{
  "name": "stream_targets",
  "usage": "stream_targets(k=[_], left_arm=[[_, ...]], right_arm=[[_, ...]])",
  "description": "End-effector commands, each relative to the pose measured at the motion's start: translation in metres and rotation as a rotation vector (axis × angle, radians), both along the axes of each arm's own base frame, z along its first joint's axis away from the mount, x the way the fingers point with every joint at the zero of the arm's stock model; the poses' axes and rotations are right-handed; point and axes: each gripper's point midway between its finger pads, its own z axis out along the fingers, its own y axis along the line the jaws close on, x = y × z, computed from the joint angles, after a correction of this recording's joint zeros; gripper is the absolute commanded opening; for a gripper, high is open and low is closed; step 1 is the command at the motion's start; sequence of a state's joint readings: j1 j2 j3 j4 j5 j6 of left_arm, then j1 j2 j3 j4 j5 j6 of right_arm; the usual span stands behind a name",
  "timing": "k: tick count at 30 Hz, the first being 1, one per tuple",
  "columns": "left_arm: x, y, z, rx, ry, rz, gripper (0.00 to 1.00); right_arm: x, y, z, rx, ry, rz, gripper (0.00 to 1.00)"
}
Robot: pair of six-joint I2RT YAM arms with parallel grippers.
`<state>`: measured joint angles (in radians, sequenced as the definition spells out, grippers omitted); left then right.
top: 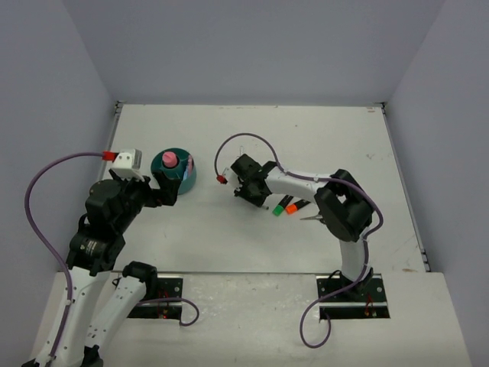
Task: Sort the stationery into containers
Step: Pick up the pen from the center of the board, then place the pen in the storage box.
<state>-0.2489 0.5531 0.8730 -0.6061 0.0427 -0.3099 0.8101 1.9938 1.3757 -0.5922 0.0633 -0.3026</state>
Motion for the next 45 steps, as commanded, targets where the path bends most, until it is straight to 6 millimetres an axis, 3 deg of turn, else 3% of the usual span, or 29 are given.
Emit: stream_targets(k=[1,5,7,9,10,11,18,20,29,36,37,39,42,45], left_arm=[[0.004,-0.024,0.018,-0.102,-0.014,-0.095,1.0],[0.002,-0.064,0.028,-0.25,-0.027,-0.288,1.0],[0.001,-0.076,0.017,-0.301,0.011,-0.34,1.0],[-0.007,-0.104,0.029,-0.425,-0.018,-0.515,1.0],[-0.007,-0.111,0.023,-0.455,0.004,-0.549,1.0],[-0.008,-0.114,0.029,-0.475,-0.018,-0.58,1.0],[-0.015,-0.166,0.026,-0.465,0.0,-0.721,1.0],[-0.009,-0.171,0.018,-0.46,0.025,-0.707,0.98],[-0.001,-0.18,0.017,-0.481,0.029,-0.698,0.75],[-0.007,-0.19,0.031,-0.526,0.001,-0.759,0.48],[-0.01,-0.194,0.032,-0.528,-0.001,-0.776,0.43],[-0.014,-0.199,0.037,-0.521,-0.017,-0.801,0.2],[-0.018,-0.207,0.04,-0.511,-0.017,-0.829,0.0],[-0.012,-0.208,0.039,-0.491,-0.009,-0.799,0.0]], right_arm=[[-0.023,-0.005,0.015,0.063,0.015,-0.054,0.0],[-0.028,0.005,0.066,0.248,-0.056,-0.11,0.0],[-0.034,0.015,0.092,0.366,-0.055,-0.121,0.0],[-0.054,0.032,0.123,0.528,0.003,-0.105,0.0],[-0.066,0.039,0.134,0.594,0.049,-0.097,0.0],[-0.07,0.041,0.144,0.625,0.052,-0.088,0.0],[-0.111,0.052,0.212,0.909,0.109,-0.018,0.0],[-0.12,0.051,0.225,0.954,0.117,0.009,0.0],[-0.136,0.04,0.25,1.026,0.088,0.047,0.0],[-0.135,0.04,0.248,1.023,0.086,0.043,0.0],[-0.133,0.039,0.25,1.024,0.076,0.037,0.0],[-0.131,0.038,0.252,1.025,0.059,0.028,0.0],[-0.126,0.035,0.25,1.019,0.035,0.004,0.0],[-0.121,0.031,0.249,1.016,0.005,-0.03,0.0]])
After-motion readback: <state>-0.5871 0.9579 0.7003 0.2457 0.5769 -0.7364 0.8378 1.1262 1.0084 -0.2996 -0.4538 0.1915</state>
